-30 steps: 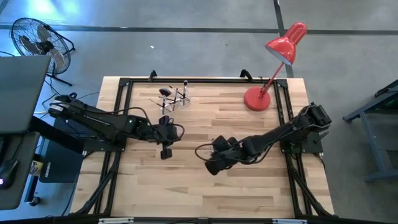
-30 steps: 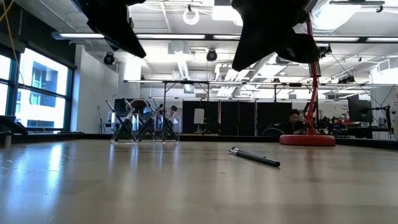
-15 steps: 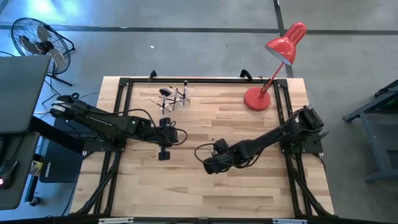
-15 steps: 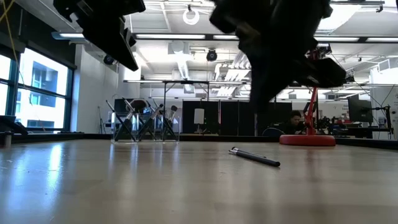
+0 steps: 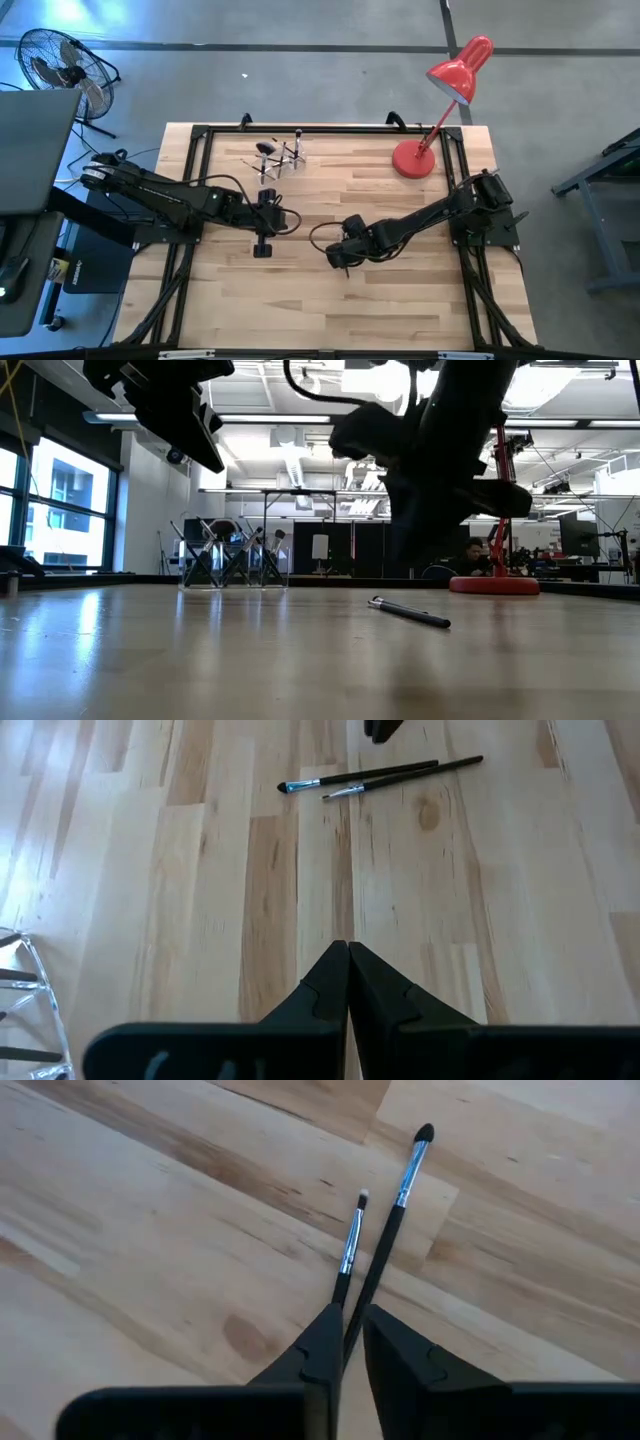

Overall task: Put items in baskets/containers
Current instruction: Put the eyeshadow brush sponge into the transparent organizer

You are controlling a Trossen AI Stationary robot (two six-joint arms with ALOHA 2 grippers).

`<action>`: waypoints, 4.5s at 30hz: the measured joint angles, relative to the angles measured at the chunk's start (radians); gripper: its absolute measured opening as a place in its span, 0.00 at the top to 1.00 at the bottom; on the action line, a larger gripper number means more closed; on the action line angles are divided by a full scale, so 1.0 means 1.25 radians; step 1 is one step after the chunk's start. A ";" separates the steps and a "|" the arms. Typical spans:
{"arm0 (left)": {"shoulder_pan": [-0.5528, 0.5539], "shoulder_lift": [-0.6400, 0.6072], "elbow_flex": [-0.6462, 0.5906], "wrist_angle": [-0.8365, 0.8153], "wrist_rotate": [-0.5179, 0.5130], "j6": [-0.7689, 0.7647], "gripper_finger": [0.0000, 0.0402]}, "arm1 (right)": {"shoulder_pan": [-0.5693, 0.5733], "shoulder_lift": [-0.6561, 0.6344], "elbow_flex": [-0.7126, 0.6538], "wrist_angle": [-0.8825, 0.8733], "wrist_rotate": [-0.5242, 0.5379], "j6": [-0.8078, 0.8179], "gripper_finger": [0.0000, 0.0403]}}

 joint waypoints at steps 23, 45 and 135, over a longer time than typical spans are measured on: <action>0.000 0.000 0.000 -0.003 -0.002 0.000 1.00 | -0.001 0.114 0.004 0.017 -0.029 -0.118 0.79; 0.000 0.068 0.000 0.057 -0.060 0.015 1.00 | 0.006 0.112 0.002 -0.063 -0.092 -0.517 0.99; 0.083 0.622 0.326 0.119 0.115 0.115 1.00 | -0.024 -0.194 -0.491 0.573 -0.097 -0.642 0.97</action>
